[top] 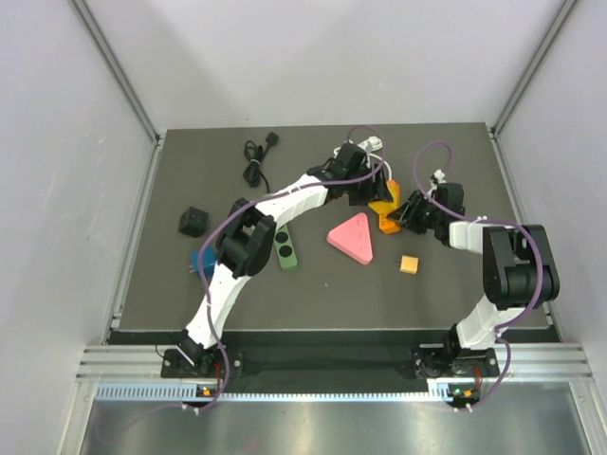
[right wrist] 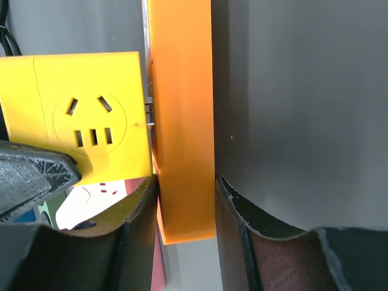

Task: Pull the plug off the socket

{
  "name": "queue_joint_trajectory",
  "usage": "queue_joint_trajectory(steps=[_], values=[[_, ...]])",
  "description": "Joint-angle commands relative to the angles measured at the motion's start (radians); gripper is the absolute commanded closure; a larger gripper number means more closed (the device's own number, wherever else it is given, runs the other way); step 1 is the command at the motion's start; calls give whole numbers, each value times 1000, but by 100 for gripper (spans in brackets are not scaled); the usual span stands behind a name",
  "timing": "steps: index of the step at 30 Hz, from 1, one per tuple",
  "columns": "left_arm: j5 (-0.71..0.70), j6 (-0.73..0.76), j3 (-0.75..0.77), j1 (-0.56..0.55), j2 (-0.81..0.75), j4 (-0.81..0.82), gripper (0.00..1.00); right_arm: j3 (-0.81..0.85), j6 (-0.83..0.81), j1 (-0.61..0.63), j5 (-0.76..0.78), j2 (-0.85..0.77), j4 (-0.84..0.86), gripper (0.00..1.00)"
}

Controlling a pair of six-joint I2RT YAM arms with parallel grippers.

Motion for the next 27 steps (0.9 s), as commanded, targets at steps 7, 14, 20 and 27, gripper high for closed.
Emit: queue_joint_trajectory(steps=[7,14,20,27], values=[[99,-101,-163,72,-142,131,100,-22,-32,-8,117,-2,-9,100],[179,-240,-194,101,-163,229,100,-22,-40,-10,131,-13,-22,100],[-9,-62,-93,75,-194,-8,100,-20,-38,-10,128,-6,-22,100],[-147,141,-206,93,-301,-109,100,-19,-40,-8,110,-9,-18,100]])
